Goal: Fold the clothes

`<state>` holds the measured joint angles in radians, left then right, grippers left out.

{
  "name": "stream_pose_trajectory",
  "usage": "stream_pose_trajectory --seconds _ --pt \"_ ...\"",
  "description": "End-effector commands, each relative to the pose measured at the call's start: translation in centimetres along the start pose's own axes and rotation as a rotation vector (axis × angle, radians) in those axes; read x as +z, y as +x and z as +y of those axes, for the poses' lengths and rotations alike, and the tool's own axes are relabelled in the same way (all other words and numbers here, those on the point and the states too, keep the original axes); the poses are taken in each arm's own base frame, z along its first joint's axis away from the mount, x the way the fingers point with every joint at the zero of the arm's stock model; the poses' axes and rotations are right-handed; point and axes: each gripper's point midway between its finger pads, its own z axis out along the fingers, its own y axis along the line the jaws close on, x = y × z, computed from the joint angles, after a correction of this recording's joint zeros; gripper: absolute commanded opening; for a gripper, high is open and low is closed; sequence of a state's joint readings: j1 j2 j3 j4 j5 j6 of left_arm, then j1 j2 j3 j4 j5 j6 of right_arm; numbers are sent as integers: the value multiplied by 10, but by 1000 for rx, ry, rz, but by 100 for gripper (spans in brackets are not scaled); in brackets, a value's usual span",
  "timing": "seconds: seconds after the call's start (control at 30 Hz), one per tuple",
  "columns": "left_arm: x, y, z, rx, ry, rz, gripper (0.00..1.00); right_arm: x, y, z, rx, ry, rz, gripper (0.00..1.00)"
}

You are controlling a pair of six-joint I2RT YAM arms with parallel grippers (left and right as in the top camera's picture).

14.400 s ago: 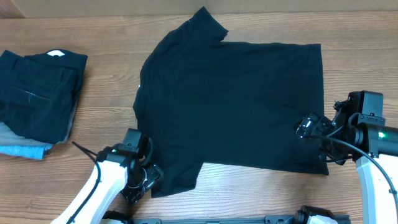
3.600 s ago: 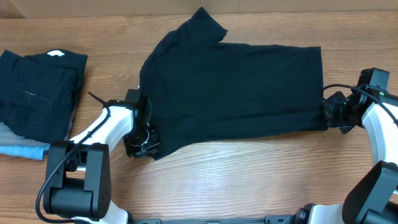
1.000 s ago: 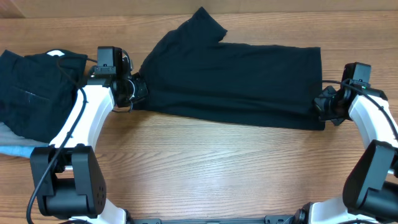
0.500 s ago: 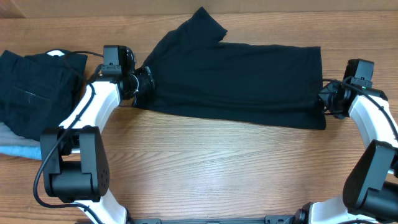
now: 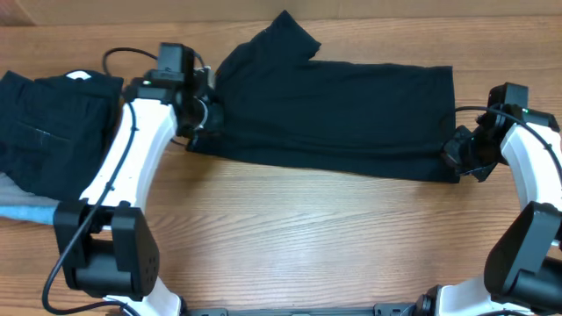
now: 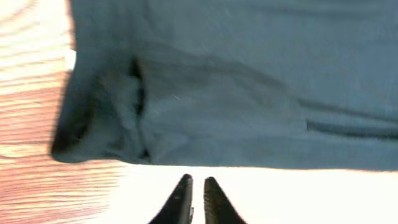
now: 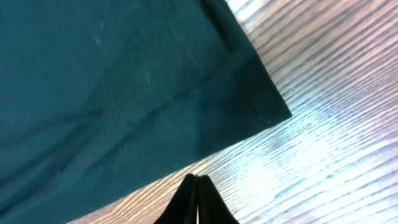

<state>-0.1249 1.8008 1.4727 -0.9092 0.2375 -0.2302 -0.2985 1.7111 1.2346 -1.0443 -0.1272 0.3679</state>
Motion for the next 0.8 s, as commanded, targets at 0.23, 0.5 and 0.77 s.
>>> stream_pose_trajectory --seconds 0.23,0.5,0.77 --pt "16 -4 5 172 -282 -42 21 12 4 14 -41 -43 -8 4" --pt "16 -3 1 176 -270 -36 11 43 19 19 -78 -58 -14 4" --pt "16 -3 1 176 -271 -35 14 40 -18 43 -113 -153 -176 4"
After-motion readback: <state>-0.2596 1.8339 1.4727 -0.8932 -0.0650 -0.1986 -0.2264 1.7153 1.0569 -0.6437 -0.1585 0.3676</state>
